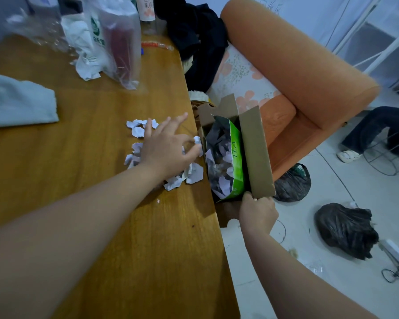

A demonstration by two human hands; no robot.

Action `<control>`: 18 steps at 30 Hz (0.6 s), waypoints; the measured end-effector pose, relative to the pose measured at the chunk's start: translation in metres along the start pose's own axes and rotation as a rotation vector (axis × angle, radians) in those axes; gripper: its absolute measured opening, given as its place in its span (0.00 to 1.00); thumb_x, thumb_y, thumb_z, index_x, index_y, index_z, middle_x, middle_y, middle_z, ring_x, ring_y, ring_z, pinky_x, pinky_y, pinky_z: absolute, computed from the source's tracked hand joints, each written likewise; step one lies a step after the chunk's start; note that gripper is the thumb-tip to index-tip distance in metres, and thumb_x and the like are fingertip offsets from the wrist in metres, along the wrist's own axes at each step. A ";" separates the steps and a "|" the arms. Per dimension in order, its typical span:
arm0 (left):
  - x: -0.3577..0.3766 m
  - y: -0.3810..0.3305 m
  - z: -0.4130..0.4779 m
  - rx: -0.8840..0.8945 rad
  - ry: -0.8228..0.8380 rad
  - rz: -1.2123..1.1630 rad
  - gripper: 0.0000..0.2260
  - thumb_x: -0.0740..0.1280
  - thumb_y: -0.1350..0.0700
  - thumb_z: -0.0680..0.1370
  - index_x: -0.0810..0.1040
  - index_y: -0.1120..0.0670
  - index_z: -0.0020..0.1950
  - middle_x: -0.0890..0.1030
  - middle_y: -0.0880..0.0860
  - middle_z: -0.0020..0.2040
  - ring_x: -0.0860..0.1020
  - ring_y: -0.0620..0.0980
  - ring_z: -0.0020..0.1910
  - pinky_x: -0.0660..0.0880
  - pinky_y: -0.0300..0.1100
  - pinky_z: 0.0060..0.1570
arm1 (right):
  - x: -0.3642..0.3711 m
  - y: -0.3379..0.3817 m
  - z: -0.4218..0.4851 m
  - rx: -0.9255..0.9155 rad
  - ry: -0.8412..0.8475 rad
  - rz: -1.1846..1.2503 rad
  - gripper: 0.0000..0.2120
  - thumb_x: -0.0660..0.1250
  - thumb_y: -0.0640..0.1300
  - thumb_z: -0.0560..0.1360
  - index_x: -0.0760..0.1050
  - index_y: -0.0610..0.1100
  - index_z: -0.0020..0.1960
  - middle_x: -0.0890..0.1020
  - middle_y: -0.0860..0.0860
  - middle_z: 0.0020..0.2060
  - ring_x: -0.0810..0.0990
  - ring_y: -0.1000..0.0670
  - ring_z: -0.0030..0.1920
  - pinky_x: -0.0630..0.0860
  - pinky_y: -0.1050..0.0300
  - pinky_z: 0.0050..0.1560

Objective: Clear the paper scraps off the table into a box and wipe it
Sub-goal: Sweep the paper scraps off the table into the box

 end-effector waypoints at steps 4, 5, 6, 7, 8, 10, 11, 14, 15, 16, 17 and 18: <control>0.022 -0.019 0.021 0.041 0.306 0.048 0.30 0.49 0.37 0.78 0.57 0.51 0.76 0.52 0.48 0.78 0.46 0.51 0.77 0.46 0.57 0.73 | -0.004 -0.005 -0.002 0.025 0.006 0.014 0.11 0.63 0.43 0.73 0.72 0.34 0.49 0.76 0.39 0.43 0.74 0.37 0.46 0.70 0.50 0.45; 0.028 -0.022 0.023 0.066 0.380 0.078 0.31 0.48 0.36 0.78 0.54 0.52 0.76 0.52 0.49 0.78 0.45 0.51 0.77 0.46 0.58 0.73 | -0.005 -0.006 -0.003 0.028 0.005 0.021 0.12 0.63 0.43 0.73 0.72 0.34 0.51 0.75 0.39 0.42 0.73 0.39 0.44 0.68 0.51 0.43; 0.034 -0.023 0.024 0.088 0.438 0.111 0.32 0.47 0.36 0.78 0.52 0.53 0.77 0.53 0.50 0.78 0.45 0.51 0.77 0.46 0.58 0.73 | -0.006 -0.007 -0.003 0.027 0.005 0.025 0.12 0.63 0.42 0.73 0.72 0.34 0.51 0.74 0.40 0.42 0.71 0.40 0.43 0.66 0.53 0.43; 0.038 -0.022 0.023 0.102 0.484 0.147 0.32 0.46 0.36 0.78 0.51 0.53 0.77 0.52 0.51 0.78 0.45 0.51 0.77 0.46 0.58 0.73 | -0.007 -0.008 -0.003 0.023 0.008 0.020 0.11 0.63 0.42 0.74 0.71 0.35 0.50 0.73 0.41 0.41 0.70 0.41 0.43 0.65 0.53 0.43; 0.041 -0.021 0.020 0.111 0.522 0.184 0.32 0.45 0.36 0.78 0.50 0.52 0.77 0.52 0.51 0.78 0.45 0.51 0.77 0.45 0.59 0.73 | -0.007 -0.010 -0.002 0.018 0.017 0.008 0.09 0.63 0.42 0.74 0.71 0.36 0.49 0.72 0.42 0.40 0.70 0.41 0.44 0.65 0.54 0.44; 0.044 -0.021 0.016 0.131 0.573 0.240 0.31 0.43 0.36 0.78 0.48 0.51 0.77 0.51 0.50 0.79 0.47 0.50 0.77 0.44 0.59 0.73 | -0.008 -0.013 0.000 0.021 0.024 -0.011 0.07 0.63 0.42 0.74 0.68 0.38 0.45 0.71 0.43 0.38 0.71 0.40 0.45 0.67 0.52 0.45; 0.043 -0.021 0.013 0.141 0.586 0.264 0.32 0.43 0.35 0.78 0.48 0.51 0.77 0.51 0.50 0.79 0.48 0.50 0.77 0.44 0.59 0.73 | -0.009 -0.014 0.000 0.027 0.027 -0.013 0.07 0.63 0.42 0.74 0.67 0.39 0.44 0.71 0.43 0.38 0.72 0.39 0.46 0.69 0.50 0.46; 0.044 -0.020 0.011 0.170 0.591 0.328 0.34 0.43 0.34 0.77 0.49 0.53 0.77 0.52 0.51 0.78 0.49 0.49 0.77 0.42 0.58 0.73 | -0.011 -0.014 0.000 0.022 0.024 -0.017 0.08 0.63 0.42 0.74 0.67 0.38 0.45 0.73 0.40 0.40 0.75 0.35 0.50 0.72 0.46 0.50; 0.043 -0.019 0.010 0.171 0.588 0.342 0.34 0.43 0.34 0.77 0.52 0.54 0.77 0.53 0.52 0.78 0.50 0.49 0.77 0.43 0.57 0.73 | -0.011 -0.013 0.001 0.012 0.020 -0.020 0.09 0.63 0.42 0.74 0.69 0.36 0.47 0.74 0.39 0.41 0.75 0.35 0.51 0.72 0.46 0.50; 0.043 -0.018 0.010 0.175 0.583 0.360 0.35 0.43 0.34 0.77 0.57 0.55 0.76 0.56 0.54 0.78 0.53 0.48 0.77 0.43 0.57 0.74 | -0.012 -0.012 0.002 0.008 0.011 -0.014 0.10 0.63 0.42 0.74 0.70 0.35 0.49 0.74 0.38 0.42 0.75 0.35 0.50 0.72 0.47 0.49; 0.041 -0.019 0.009 0.185 0.571 0.386 0.34 0.42 0.34 0.77 0.64 0.56 0.73 0.61 0.55 0.76 0.56 0.48 0.76 0.44 0.57 0.74 | -0.013 -0.011 0.003 0.010 0.007 -0.001 0.12 0.62 0.42 0.75 0.71 0.33 0.51 0.75 0.39 0.42 0.74 0.37 0.48 0.70 0.50 0.46; 0.039 -0.020 0.007 0.204 0.549 0.419 0.34 0.42 0.35 0.78 0.73 0.57 0.65 0.68 0.56 0.72 0.62 0.49 0.73 0.45 0.56 0.74 | -0.012 -0.010 0.004 0.012 0.007 0.015 0.13 0.62 0.42 0.75 0.71 0.33 0.54 0.76 0.39 0.43 0.72 0.40 0.45 0.67 0.52 0.43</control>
Point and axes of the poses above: each hand's wrist, its own z-axis towards the middle knuckle, its own x-axis out of the palm, y = z × x, the point moved 3 cm from there along z, towards the middle knuckle
